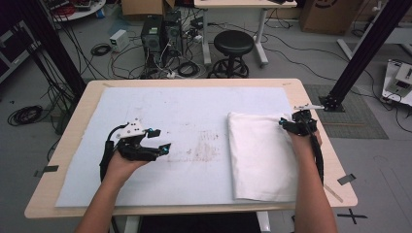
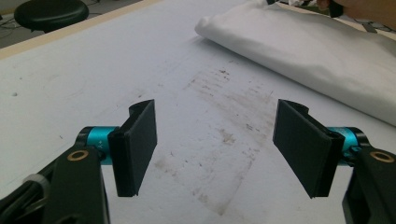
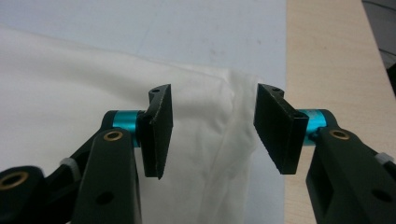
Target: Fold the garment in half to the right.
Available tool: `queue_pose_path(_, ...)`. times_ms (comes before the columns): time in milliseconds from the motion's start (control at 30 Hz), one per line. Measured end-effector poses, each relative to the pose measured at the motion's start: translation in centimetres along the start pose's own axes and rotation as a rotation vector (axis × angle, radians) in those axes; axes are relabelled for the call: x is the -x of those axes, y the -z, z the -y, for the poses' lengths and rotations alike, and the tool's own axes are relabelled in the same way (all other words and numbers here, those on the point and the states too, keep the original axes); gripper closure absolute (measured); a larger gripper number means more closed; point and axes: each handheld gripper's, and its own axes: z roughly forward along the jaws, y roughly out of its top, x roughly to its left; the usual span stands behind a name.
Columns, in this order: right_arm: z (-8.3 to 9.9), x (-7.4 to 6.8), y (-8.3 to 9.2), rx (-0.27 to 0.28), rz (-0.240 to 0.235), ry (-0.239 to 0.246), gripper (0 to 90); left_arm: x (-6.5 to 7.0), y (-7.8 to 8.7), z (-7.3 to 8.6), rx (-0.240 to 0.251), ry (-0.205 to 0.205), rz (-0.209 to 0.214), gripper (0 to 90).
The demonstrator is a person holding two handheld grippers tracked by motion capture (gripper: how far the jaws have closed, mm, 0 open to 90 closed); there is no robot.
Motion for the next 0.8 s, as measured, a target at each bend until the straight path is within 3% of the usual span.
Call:
queue_pose_path(33,0.0,0.1,1.2,0.039,-0.009,-0.009,45.5,-0.1,0.2,-0.1,0.002,-0.001,-0.006,30.6)
queue_pose_path(167,-0.2,0.1,2.9,0.087,-0.032,-0.022,42.3,-0.1,0.4,-0.1,0.006,-0.003,-0.012,30.6)
queue_pose_path(500,-0.4,-0.1,4.4,0.128,-0.065,-0.017,40.7,-0.3,0.8,-0.3,0.012,-0.007,-0.025,30.6)
queue_pose_path(800,-1.3,-1.2,5.7,0.173,-0.142,0.049,34.9,-0.8,1.6,-0.5,0.023,-0.007,-0.044,30.2)
